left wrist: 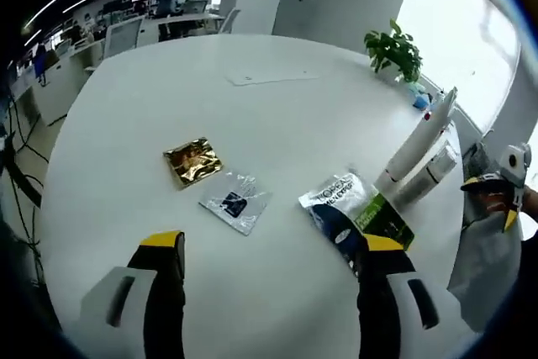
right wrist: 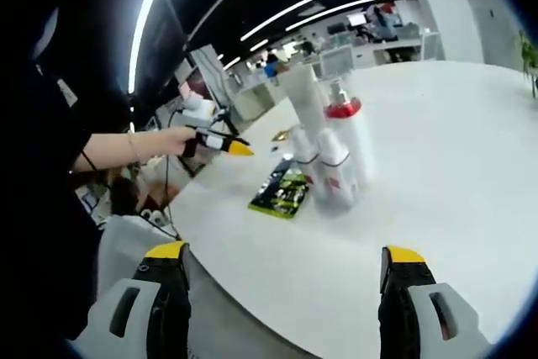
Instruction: Arrange the skincare products in the storage area until every visible bottle or jar stands upright without overlapping.
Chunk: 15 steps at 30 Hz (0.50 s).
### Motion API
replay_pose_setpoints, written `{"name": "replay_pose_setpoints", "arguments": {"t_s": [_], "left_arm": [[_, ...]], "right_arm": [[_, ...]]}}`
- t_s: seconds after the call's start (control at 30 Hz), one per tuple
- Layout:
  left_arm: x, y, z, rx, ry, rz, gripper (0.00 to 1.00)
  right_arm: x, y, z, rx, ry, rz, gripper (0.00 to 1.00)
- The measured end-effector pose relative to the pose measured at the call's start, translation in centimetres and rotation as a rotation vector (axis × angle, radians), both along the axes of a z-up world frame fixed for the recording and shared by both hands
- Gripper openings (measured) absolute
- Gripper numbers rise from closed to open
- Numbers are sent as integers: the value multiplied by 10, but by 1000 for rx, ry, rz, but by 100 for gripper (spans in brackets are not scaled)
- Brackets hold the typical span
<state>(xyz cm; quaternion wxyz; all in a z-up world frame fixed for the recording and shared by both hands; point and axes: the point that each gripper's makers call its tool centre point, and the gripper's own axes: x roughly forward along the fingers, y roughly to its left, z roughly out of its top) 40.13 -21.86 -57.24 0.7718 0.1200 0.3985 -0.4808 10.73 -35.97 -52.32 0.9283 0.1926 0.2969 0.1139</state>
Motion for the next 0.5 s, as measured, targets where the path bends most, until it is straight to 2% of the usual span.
{"name": "replay_pose_setpoints", "arguments": {"t_s": [0.1,0.3,0.5], "left_arm": [[14,-5,-9,25,-14,-17,75],[16,-6,-15,65,-23,-55,73],[38,-18,-24,92,-15,-88,72]], "right_arm": [[-1,0,-2,0,8,5,98],[0,-2,-5,11,16,-8,98],[0,-3,-7,16,23,-11,98]]}}
